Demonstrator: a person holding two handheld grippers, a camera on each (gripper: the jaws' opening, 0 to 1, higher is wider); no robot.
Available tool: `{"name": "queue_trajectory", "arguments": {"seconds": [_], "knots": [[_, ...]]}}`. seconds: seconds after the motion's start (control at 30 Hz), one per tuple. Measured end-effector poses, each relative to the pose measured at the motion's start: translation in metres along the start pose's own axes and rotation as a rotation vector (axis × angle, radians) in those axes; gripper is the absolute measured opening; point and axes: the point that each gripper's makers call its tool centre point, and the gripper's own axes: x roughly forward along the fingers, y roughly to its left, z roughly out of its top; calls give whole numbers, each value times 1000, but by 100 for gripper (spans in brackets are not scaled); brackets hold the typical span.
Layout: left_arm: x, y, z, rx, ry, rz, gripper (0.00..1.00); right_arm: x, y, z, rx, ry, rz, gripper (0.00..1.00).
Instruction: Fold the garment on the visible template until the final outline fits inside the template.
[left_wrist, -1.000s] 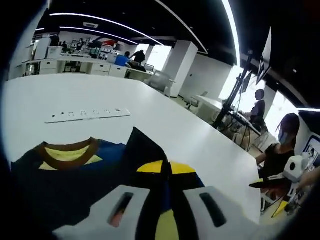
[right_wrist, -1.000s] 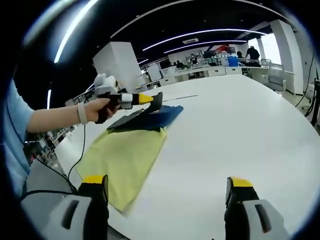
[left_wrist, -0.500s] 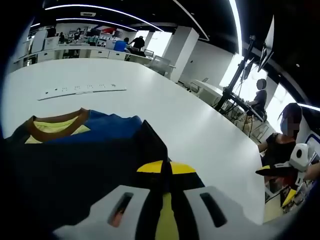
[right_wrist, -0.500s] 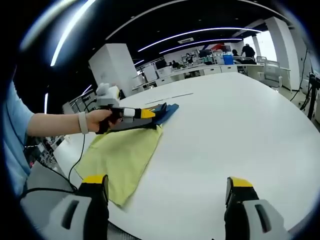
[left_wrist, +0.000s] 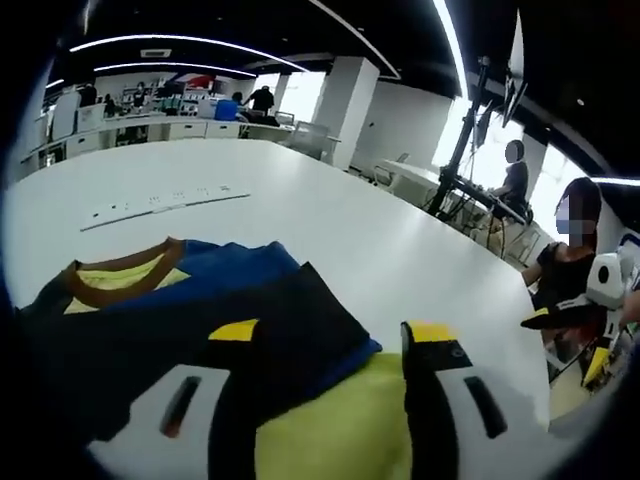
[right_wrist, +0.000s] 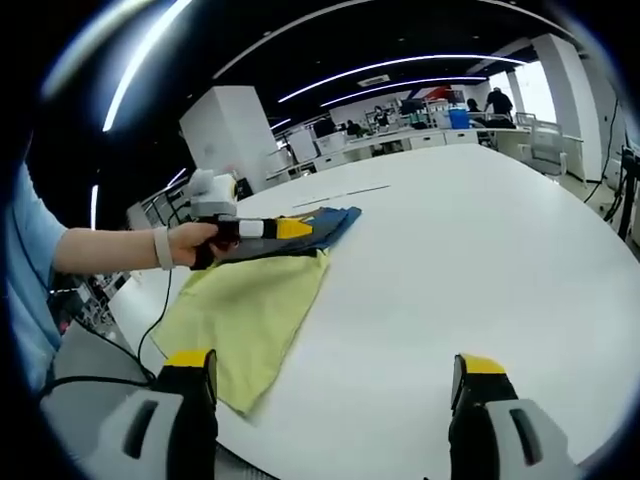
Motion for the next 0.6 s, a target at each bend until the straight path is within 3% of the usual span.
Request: {"name": "queue_trajectory", "arguments": {"seconds": [0.27, 0.4, 0.6], "knots": [[-6, 8, -1, 57, 25, 19, 91, 3, 4, 1, -12, 5, 13, 99], [-12, 12, -1, 98, 37, 16, 99, 5, 5, 3, -21, 8, 17, 99], [-23, 23, -2, 111, 47, 30, 99, 10, 8, 10, -35, 1, 26, 99]]}}
